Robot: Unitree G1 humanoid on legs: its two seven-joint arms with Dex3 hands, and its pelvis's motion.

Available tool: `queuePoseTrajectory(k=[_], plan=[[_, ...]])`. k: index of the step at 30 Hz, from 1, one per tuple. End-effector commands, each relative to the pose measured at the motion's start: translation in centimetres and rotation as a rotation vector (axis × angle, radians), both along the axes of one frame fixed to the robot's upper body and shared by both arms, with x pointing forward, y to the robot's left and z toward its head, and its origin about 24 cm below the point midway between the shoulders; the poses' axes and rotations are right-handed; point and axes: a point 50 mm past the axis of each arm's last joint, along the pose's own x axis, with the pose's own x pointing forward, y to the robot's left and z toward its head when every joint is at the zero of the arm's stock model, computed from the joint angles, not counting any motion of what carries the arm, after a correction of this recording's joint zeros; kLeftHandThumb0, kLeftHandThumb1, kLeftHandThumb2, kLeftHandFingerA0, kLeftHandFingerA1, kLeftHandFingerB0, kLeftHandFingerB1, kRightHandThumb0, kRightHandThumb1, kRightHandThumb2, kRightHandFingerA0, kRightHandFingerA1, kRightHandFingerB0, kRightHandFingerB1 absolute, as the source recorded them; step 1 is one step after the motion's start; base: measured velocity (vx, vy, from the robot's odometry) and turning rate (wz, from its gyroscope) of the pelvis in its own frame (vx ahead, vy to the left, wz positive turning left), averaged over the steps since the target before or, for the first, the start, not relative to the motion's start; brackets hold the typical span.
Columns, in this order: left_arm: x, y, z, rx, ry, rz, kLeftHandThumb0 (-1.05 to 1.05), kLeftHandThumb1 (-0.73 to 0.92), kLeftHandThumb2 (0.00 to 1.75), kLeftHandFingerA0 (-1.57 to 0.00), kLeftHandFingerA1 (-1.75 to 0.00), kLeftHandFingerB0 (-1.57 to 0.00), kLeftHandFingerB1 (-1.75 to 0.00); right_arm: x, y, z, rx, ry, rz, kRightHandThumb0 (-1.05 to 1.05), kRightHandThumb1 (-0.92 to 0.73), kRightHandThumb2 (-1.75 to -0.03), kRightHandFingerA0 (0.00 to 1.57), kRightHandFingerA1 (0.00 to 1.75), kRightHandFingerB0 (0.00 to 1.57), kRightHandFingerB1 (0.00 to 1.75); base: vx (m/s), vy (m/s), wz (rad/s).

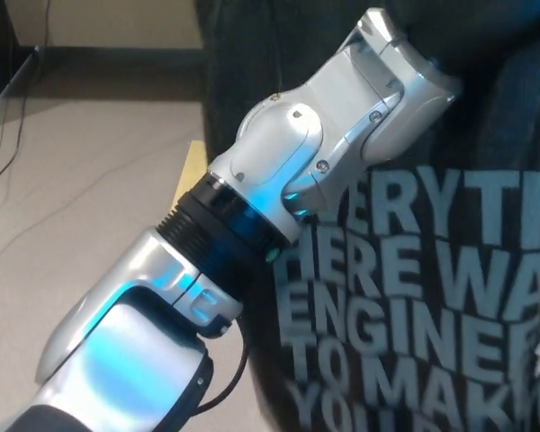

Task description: A person is holding a plastic bag and the robot extends its left hand to grab the bag by hooking its thumb into the holes at the top and brings its hand down by its side. Then it extends its arm again to hand the plastic bag back to the person.

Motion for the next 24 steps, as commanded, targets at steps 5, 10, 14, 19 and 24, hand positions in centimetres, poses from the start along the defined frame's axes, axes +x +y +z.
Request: queuePoseTrajectory(k=[5,10,14,19,24], plan=[[2.3,1.9,-1.4,0.181,0.373,0.261,-0.98,0.46,0.64,0.0,0.0,0.0,0.0,0.1,-0.4,0.1,-0.001,0.013,-0.002,-0.53,-0.78,-0.64,0.56,0.48,0.62,0.43,0.0,0.0,0.0],[2.2,2.7,-1.6,0.233,0.397,0.3,-0.97,0.48,0.64,0.0,0.0,0.0,0.0,0.1,-0.3,0.1,-0.004,0.015,0.008,-0.52,-0.78,-0.63,0.58,0.48,0.64,0.43,0.0,0.0,0.0],[2.2,4.2,-1.5,0.227,0.383,0.33,-0.94,0.48,0.62,0.0,0.0,0.0,0.0,0.1,-0.3,0.2,-0.01,0.013,0.019,-0.52,-0.79,-0.64,0.56,0.49,0.63,0.44,0.0,0.0,0.0],[2.4,5.8,-1.2,0.224,0.388,0.371,-0.94,0.5,0.62,0.0,0.0,0.0,0.0,0.1,-0.4,0.2,0.0,0.023,0.013,-0.51,-0.78,-0.64,0.56,0.47,0.62,0.43,0.0,0.0,0.0],[2.5,7.2,-0.7,0.218,0.412,0.393,-0.9,0.49,0.6,0.0,0.0,0.0,0.0,0.1,-0.3,0.1,-0.003,0.021,0.013,-0.52,-0.78,-0.64,0.57,0.47,0.62,0.44,0.0,0.0,0.0]])
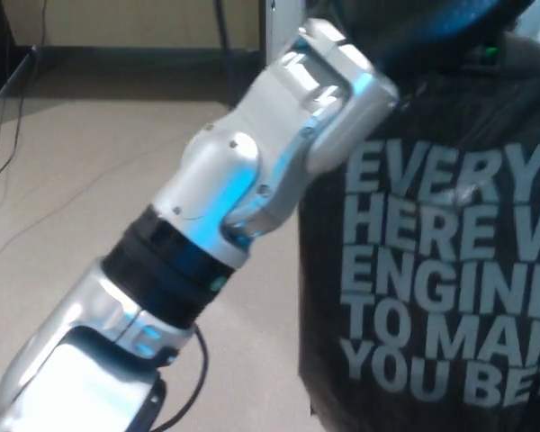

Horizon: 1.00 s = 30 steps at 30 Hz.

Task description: A person is holding a plastic bag and the robot extends its left hand to grab the bag by hooking its thumb into the holes at the top and brings its hand down by its side. Then it extends its arm again to hand the plastic bag back to the person.

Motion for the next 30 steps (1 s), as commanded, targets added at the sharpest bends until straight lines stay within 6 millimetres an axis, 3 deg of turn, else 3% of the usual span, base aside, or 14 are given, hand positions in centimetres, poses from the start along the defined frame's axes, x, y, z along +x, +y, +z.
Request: queuePoseTrajectory(k=[1,18,19,26,28,29,30], plan=[[1.6,3.6,-0.1,0.049,0.237,0.164,-0.9,0.49,0.6,0.0,0.0,0.0,0.0,0.1,-0.4,0.1,-0.005,0.013,0.003,-0.52,-0.78,-0.64,0.57,0.47,0.62,0.44,0.0,0.0,0.0],[1.0,5.1,-1.3,0.051,0.254,0.173,-0.89,0.49,0.59,0.0,0.0,0.0,0.0,0.3,-0.2,0.1,-0.005,0.035,0.016,-0.52,-0.78,-0.63,0.58,0.46,0.63,0.43,0.0,0.0,0.0],[0.9,5.9,-1.9,0.024,0.248,0.156,-0.75,0.42,0.84,0.0,0.0,0.0,0.0,0.3,-0.2,0.1,0.003,0.037,0.017,-0.52,-0.78,-0.63,0.61,0.47,0.64,0.43,0.0,0.0,0.0],[-1.1,11.3,-6.1,-0.007,0.302,0.204,-0.81,0.45,0.85,0.0,0.0,0.0,-0.01,0.2,-0.7,0.3,-0.011,0.04,0.03,-0.51,-0.78,-0.64,0.6,0.48,0.64,0.43,0.0,0.0,0.0],[-2.3,13.7,-8.1,-0.032,0.355,0.22,-0.86,0.5,0.86,0.0,0.0,0.0,0.0,0.3,-0.6,0.3,-0.014,0.048,0.031,-0.5,-0.78,-0.63,0.62,0.49,0.65,0.43,0.0,0.0,0.0],[-2.7,14.5,-8.8,-0.039,0.362,0.224,-0.83,0.48,0.86,0.0,-0.07,0.0,0.0,0.2,-0.5,0.2,-0.01,0.049,0.032,-0.49,-0.78,-0.63,0.63,0.5,0.64,0.44,0.0,0.0,0.0],[-3.5,16.4,-10.8,-0.099,0.4,0.18,-0.65,0.38,0.82,-0.01,-0.32,0.0,-0.17,0.2,-0.5,0.1,-0.009,0.05,0.031,-0.49,-0.65,-1.03,0.49,0.61,0.56,0.62,0.0,0.0,0.0]])
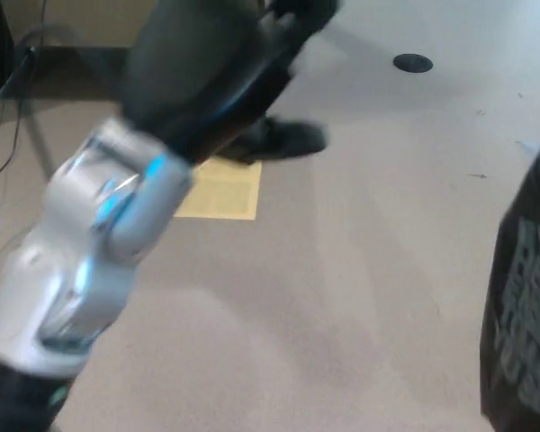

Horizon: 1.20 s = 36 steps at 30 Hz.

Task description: A person is holding a plastic bag and the robot extends its left hand to grab the bag by hooking its thumb into the holes at the top and brings its hand down by its side. Then it extends its arm again to hand the plastic bag back to the person.

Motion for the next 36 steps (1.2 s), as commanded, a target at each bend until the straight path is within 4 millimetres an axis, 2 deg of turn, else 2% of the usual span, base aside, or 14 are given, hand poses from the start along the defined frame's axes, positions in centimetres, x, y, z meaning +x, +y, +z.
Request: queuePoseTrajectory(k=[1,2,3,6,7,11,13,22,24,26,30,32,33,36], plan=[[-3.2,5.8,-4.9,-0.131,0.076,-0.063,-0.65,0.38,0.82,-0.01,-0.32,0.0,-0.17,-0.1,-0.6,0.1,-0.009,0.018,-0.007,-0.49,-0.65,-1.03,0.49,0.61,0.56,0.62,0.0,0.0,0.0],[-3.8,7.0,-6.3,-0.18,0.116,-0.088,-0.7,0.48,0.55,-0.09,-0.32,-0.01,-0.25,-0.3,-0.7,-0.1,0.0,0.025,-0.016,-0.52,-0.77,-0.64,0.58,0.47,0.62,0.43,0.0,0.0,0.0],[-4.1,7.5,-6.9,-0.192,0.135,-0.089,-0.63,0.39,0.8,-0.02,-0.41,-0.02,-0.2,-0.3,-0.7,-0.1,0.003,0.027,-0.018,-0.52,-0.77,-0.63,0.58,0.47,0.62,0.43,0.0,0.0,0.0],[-5.5,9.9,-9.7,-0.263,0.241,-0.108,-0.64,0.41,0.72,-0.09,-0.41,-0.05,-0.24,-0.5,-0.4,-0.3,0.004,0.035,-0.02,-0.51,-0.77,-0.63,0.61,0.48,0.59,0.42,0.0,0.0,0.0],[-6.0,10.8,-11.2,-0.306,0.29,-0.089,-0.32,0.25,0.84,0.0,-0.48,0.0,-0.49,-0.5,-0.4,-0.4,0.008,0.034,-0.021,-0.51,-0.77,-0.63,0.61,0.49,0.58,0.42,0.0,0.0,0.0],[-8.1,13.7,-15.7,-0.428,0.416,0.017,-0.5,0.38,0.62,-0.17,-0.37,-0.13,-0.34,-0.9,-0.1,-0.7,0.014,0.039,-0.019,-0.49,-0.76,-0.63,0.59,0.48,0.54,0.41,0.0,0.0,0.0],[-9.6,15.8,-19.0,-0.487,0.505,0.137,-0.21,0.28,0.84,-0.09,-0.51,-0.08,-0.5,-1.2,-0.1,-0.9,0.024,0.036,-0.024,-0.49,-0.75,-0.63,0.56,0.47,0.46,0.38,0.0,0.0,0.0],[-13.9,20.6,-27.8,-0.441,0.814,0.505,-0.28,0.31,0.88,-0.1,-0.52,-0.08,-0.5,-1.7,0.1,-1.4,0.028,0.052,-0.049,-0.49,-0.76,-0.63,0.58,0.48,0.37,0.34,0.0,0.0,0.0],[-14.2,21.0,-28.2,-0.431,0.83,0.522,-0.28,0.31,0.88,-0.1,-0.52,-0.08,-0.5,-1.9,0.2,-1.5,0.03,0.056,-0.051,-0.49,-0.76,-0.63,0.58,0.48,0.37,0.34,0.0,0.0,0.0],[-14.9,22.0,-29.3,-0.472,0.885,0.572,-0.55,0.51,0.56,-0.33,-0.36,-0.28,-0.3,-2.0,0.2,-1.6,0.02,0.06,-0.049,-0.49,-0.76,-0.63,0.57,0.47,0.36,0.34,0.0,0.0,0.0],[-14.4,22.1,-29.3,-0.581,0.904,0.542,-0.54,0.49,0.55,-0.34,-0.36,-0.29,-0.3,-1.5,0.1,-1.2,0.02,0.046,-0.052,-0.48,-0.76,-0.63,0.56,0.47,0.38,0.35,0.0,0.0,0.0],[-14.3,22.3,-29.8,-0.609,0.946,0.567,-0.56,0.38,0.8,-0.33,-0.5,-0.19,-0.41,-1.3,-0.1,-1.1,0.027,0.041,-0.056,-0.49,-0.76,-0.63,0.56,0.46,0.39,0.35,0.0,0.0,0.0],[-14.3,22.4,-30.1,-0.629,0.97,0.576,-0.61,0.5,0.56,-0.32,-0.33,-0.31,-0.3,-1.3,-0.2,-1.0,0.029,0.039,-0.056,-0.48,-0.76,-0.63,0.56,0.47,0.4,0.35,0.0,0.0,0.0],[-14.8,22.2,-30.8,-0.648,1.01,0.574,-0.59,0.51,0.56,-0.3,-0.33,-0.32,-0.31,-1.8,-0.5,-1.1,0.025,0.042,-0.059,-0.48,-0.75,-0.62,0.58,0.48,0.4,0.36,0.0,0.0,0.0]])
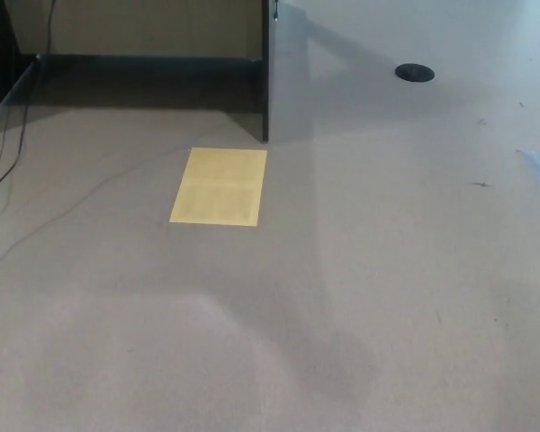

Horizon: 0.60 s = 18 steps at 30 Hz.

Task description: A person is holding a plastic bag and the robot extends its left hand to grab the bag by hooking its thumb into the holes at the top and brings its hand down by its side. Then it extends its arm again to hand the plastic bag back to the person.

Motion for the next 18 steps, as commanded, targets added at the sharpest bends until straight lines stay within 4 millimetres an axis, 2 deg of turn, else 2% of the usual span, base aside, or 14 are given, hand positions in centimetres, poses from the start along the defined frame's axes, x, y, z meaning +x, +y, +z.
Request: queuePoseTrajectory(k=[1,5,6,7,8,9,10,11,12,18], plan=[[-0.9,1.1,0.2,-0.125,-0.097,0.082,-0.59,0.51,0.56,-0.3,-0.33,-0.32,-0.31,-0.9,-1.2,-0.1,-0.005,0.002,-0.052,-0.48,-0.75,-0.62,0.58,0.48,0.4,0.36,0.0,0.0,0.0],[-1.2,1.1,-0.5,-0.193,-0.08,0.129,-0.6,0.46,0.58,-0.38,-0.38,-0.32,-0.32,-1.4,-1.5,-0.3,-0.016,0.024,-0.06,-0.48,-0.75,-0.63,0.57,0.47,0.41,0.36,0.0,0.0,0.0],[-1.1,1.0,-0.6,-0.216,-0.084,0.138,-0.63,0.41,0.73,-0.36,-0.46,-0.3,-0.41,-1.5,-1.6,-0.3,-0.019,0.022,-0.059,-0.48,-0.75,-0.63,0.58,0.48,0.41,0.36,0.0,0.0,0.0],[-1.1,1.0,-0.6,-0.226,-0.086,0.141,-0.63,0.41,0.73,-0.36,-0.46,-0.3,-0.41,-1.5,-1.6,-0.3,-0.02,0.021,-0.059,-0.48,-0.75,-0.63,0.58,0.48,0.41,0.36,0.0,0.0,0.0],[-1.1,1.0,-0.7,-0.238,-0.084,0.15,-0.57,0.49,0.56,-0.46,-0.38,-0.34,-0.32,-1.5,-1.5,-0.3,-0.015,0.023,-0.059,-0.48,-0.76,-0.63,0.58,0.48,0.42,0.35,0.0,0.0,0.0],[-1.2,1.0,-0.7,-0.248,-0.08,0.151,-0.64,0.42,0.74,-0.41,-0.48,-0.29,-0.41,-1.5,-1.5,-0.3,-0.018,0.02,-0.052,-0.48,-0.76,-0.63,0.58,0.48,0.41,0.36,0.0,0.0,0.0],[-1.2,1.0,-0.7,-0.25,-0.08,0.151,-0.64,0.42,0.74,-0.41,-0.48,-0.29,-0.41,-1.5,-1.5,-0.3,-0.019,0.02,-0.051,-0.48,-0.76,-0.63,0.58,0.48,0.41,0.36,0.0,0.0,0.0],[-1.2,0.8,-0.9,-0.248,-0.072,0.142,-0.59,0.5,0.56,-0.46,-0.39,-0.34,-0.32,-1.9,-1.8,-0.3,-0.021,0.025,-0.054,-0.48,-0.76,-0.63,0.57,0.48,0.41,0.36,0.0,0.0,0.0],[-1.2,0.7,-0.9,-0.253,-0.068,0.147,-0.63,0.42,0.73,-0.41,-0.48,-0.29,-0.41,-1.9,-1.8,-0.4,-0.014,0.025,-0.055,-0.49,-0.76,-0.63,0.56,0.48,0.4,0.37,0.0,0.0,0.0],[-0.9,0.8,-0.8,-0.281,-0.077,0.153,-0.6,0.41,0.72,-0.41,-0.48,-0.29,-0.41,-1.7,-1.7,-0.3,-0.015,0.016,-0.051,-0.47,-0.76,-0.63,0.57,0.48,0.42,0.37,0.0,0.0,0.0]])
